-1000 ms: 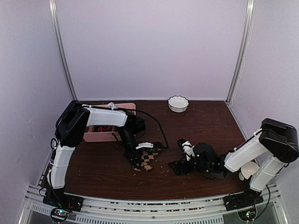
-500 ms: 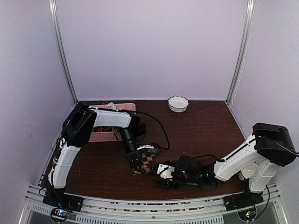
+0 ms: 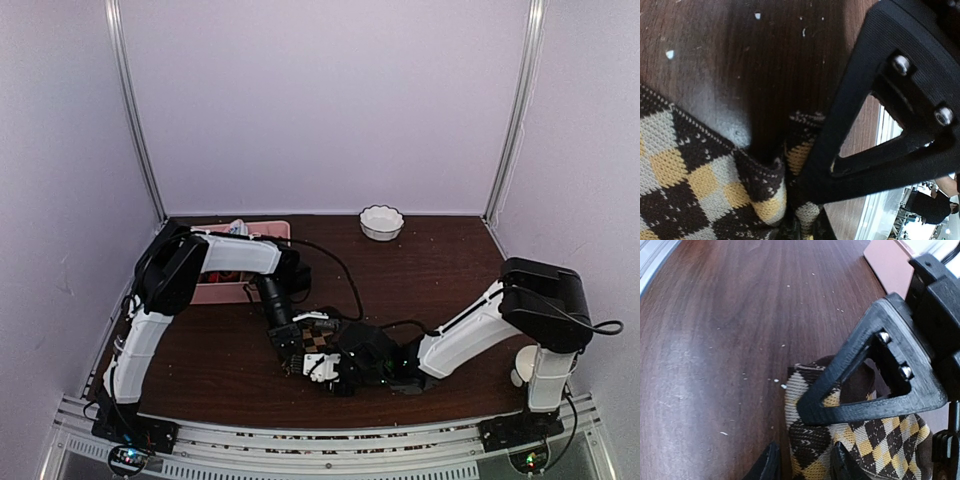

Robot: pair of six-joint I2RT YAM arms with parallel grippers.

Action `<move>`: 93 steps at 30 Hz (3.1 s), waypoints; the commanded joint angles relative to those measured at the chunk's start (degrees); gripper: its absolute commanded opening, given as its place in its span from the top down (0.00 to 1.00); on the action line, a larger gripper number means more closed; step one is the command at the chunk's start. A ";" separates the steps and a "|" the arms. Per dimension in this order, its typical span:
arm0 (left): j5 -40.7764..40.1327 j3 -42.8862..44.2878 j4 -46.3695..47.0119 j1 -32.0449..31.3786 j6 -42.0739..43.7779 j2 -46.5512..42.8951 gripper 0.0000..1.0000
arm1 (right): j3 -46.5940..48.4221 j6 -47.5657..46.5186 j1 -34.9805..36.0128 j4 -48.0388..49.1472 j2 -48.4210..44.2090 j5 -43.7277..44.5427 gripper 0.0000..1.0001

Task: Roll the socks
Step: Roll the sock at the center of the board.

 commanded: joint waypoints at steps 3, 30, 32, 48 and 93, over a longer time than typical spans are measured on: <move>-5.10 -0.86 1.38 0.42 2.22 3.37 1.00 | 2.75 -1.91 -1.46 -6.99 2.31 -1.97 0.73; -25.62 -17.03 26.47 9.49 -10.11 -29.73 0.02 | 1.13 23.99 -9.66 -21.49 5.92 -26.43 1.00; -32.64 -23.90 36.26 6.69 -8.72 -38.49 0.02 | 0.81 25.85 -10.30 -20.99 6.06 -26.91 1.00; -21.46 -33.74 38.23 -3.62 4.85 -40.68 0.47 | 1.03 32.24 -14.68 -21.28 10.26 -35.67 1.00; -29.63 -33.97 44.71 -7.92 4.76 -24.60 1.00 | -2.60 38.18 -16.87 -16.16 10.13 -39.81 1.00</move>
